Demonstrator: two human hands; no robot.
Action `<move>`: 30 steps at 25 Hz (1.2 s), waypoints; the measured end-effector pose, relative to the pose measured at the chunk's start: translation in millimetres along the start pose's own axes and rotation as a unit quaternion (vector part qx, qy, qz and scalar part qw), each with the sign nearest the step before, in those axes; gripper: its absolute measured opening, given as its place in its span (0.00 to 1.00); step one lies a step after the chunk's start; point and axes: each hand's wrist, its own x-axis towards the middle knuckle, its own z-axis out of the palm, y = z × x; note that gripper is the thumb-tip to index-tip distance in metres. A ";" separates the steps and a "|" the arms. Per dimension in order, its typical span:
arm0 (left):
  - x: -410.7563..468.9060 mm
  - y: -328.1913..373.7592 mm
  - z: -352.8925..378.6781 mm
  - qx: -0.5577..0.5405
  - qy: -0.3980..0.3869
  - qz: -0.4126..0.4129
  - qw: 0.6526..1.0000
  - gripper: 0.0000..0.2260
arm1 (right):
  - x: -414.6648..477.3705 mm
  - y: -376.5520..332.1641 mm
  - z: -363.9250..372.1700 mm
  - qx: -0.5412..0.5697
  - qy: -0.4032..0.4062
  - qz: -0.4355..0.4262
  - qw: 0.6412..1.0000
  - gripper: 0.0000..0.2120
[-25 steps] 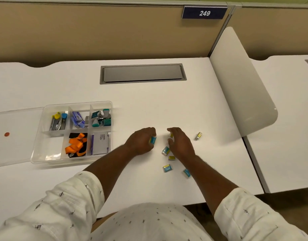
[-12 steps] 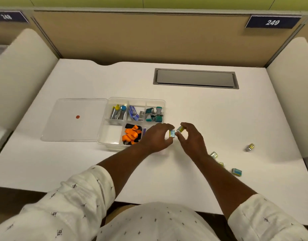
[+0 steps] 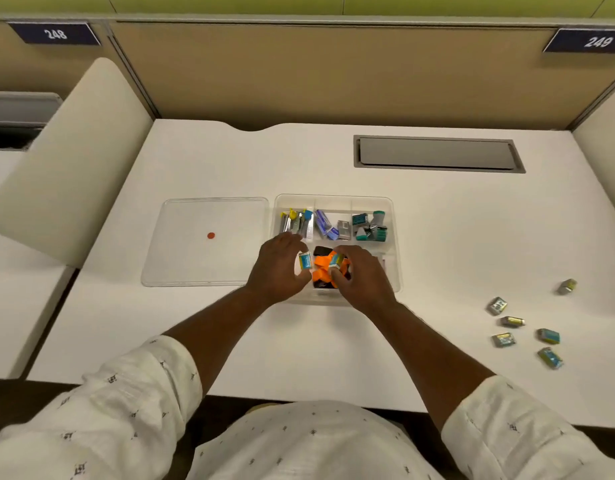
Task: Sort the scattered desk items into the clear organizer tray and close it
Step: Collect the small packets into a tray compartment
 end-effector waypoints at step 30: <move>6.6 72.8 26.8 -0.028 -0.088 0.104 0.990 0.28 | -74.7 48.7 -34.5 -0.088 0.103 0.036 0.990 0.24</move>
